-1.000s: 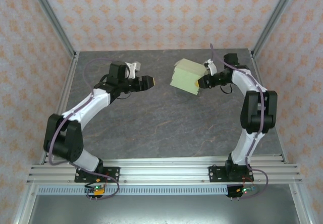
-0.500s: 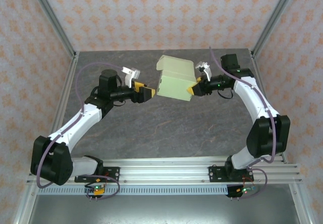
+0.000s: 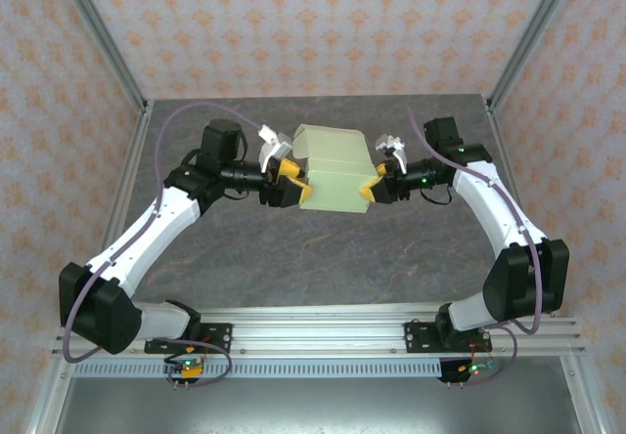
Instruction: Fold the paper box
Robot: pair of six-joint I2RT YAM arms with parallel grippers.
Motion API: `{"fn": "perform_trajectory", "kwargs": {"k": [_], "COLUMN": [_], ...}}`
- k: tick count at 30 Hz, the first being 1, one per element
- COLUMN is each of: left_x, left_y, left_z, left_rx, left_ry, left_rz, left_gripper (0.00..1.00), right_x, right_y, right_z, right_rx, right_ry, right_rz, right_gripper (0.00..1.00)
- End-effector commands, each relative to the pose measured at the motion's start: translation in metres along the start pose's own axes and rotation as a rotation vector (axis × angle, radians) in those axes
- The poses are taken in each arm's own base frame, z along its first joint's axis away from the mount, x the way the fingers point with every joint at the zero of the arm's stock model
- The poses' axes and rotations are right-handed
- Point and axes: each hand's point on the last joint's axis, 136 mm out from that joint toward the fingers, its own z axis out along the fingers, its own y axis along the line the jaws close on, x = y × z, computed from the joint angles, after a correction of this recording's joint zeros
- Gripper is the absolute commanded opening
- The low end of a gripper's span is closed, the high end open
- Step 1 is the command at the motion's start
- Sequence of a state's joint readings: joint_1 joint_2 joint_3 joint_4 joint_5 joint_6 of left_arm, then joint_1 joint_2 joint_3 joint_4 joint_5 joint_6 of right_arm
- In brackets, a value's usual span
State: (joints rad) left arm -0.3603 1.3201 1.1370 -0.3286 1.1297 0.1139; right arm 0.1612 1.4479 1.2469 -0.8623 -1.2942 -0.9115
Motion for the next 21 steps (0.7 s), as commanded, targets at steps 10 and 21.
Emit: {"fn": "perform_trajectory", "kwargs": {"k": [10, 21], "left_x": [0.013, 0.009], "left_y": [0.005, 0.022], "left_z": [0.009, 0.007], "left_rx": [-0.056, -0.158], "left_ry": [0.058, 0.031], "left_rz": [0.007, 0.003], "left_gripper": [0.73, 0.74], "right_x": [-0.007, -0.007], "right_y": [0.012, 0.013], "right_z": [-0.001, -0.001], "right_rx": [-0.018, -0.018], "right_ry": [-0.024, -0.025], "right_rz": [-0.077, -0.085], "right_gripper": [0.40, 0.39]}}
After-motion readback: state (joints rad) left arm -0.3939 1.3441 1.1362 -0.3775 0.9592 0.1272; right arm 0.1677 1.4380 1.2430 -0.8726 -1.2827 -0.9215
